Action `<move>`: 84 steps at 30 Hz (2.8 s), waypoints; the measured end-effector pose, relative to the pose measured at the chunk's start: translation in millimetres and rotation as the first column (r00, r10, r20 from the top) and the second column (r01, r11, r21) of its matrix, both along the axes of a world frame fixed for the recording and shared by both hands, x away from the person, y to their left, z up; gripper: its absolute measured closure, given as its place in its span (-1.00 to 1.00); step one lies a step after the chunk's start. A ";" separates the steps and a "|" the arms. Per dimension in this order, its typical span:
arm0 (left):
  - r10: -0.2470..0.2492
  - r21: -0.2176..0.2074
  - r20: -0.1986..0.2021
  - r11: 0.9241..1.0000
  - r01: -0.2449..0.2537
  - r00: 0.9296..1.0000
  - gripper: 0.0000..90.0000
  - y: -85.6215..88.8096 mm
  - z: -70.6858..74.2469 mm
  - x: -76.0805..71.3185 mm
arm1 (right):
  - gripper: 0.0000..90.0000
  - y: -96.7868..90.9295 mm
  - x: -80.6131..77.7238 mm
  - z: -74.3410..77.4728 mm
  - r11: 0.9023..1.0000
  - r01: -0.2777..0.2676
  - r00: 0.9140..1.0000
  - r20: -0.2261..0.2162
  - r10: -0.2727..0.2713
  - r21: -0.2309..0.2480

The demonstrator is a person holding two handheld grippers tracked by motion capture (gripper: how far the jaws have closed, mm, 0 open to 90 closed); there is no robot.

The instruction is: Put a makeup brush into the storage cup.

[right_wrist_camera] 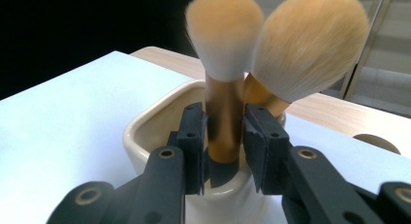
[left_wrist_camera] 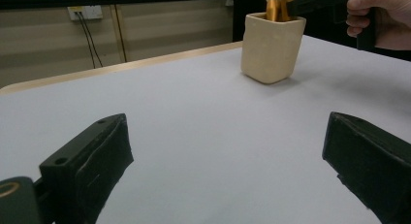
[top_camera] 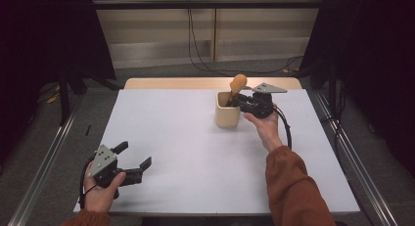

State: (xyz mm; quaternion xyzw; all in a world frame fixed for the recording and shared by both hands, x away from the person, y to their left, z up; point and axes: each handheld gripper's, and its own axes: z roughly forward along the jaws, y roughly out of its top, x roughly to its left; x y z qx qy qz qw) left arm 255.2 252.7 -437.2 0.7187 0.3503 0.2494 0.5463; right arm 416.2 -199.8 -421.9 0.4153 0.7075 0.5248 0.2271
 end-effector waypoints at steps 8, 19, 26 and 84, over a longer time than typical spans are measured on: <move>0.000 -0.003 -0.001 1.000 0.000 1.000 -0.93 -0.4 0.0 0.3 | 0.23 -1.2 -3.0 1.2 1.000 0.014 1.000 0.003 -0.014 0.008; 0.002 -0.001 -0.009 1.000 -0.002 1.000 -0.93 -2.6 -0.3 4.0 | -0.27 -1.3 -6.9 1.2 1.000 -0.002 1.000 0.009 0.002 0.013; 0.013 -0.004 -0.015 1.000 -0.014 1.000 -0.93 -0.6 -2.0 5.1 | -0.64 -2.8 -7.3 1.3 1.000 0.007 1.000 0.001 -0.007 0.000; 0.010 -0.021 -0.003 1.000 -0.010 1.000 -0.93 1.6 1.4 -2.9 | -0.98 -44.3 -103.4 2.7 0.999 0.044 0.998 0.049 -0.045 0.032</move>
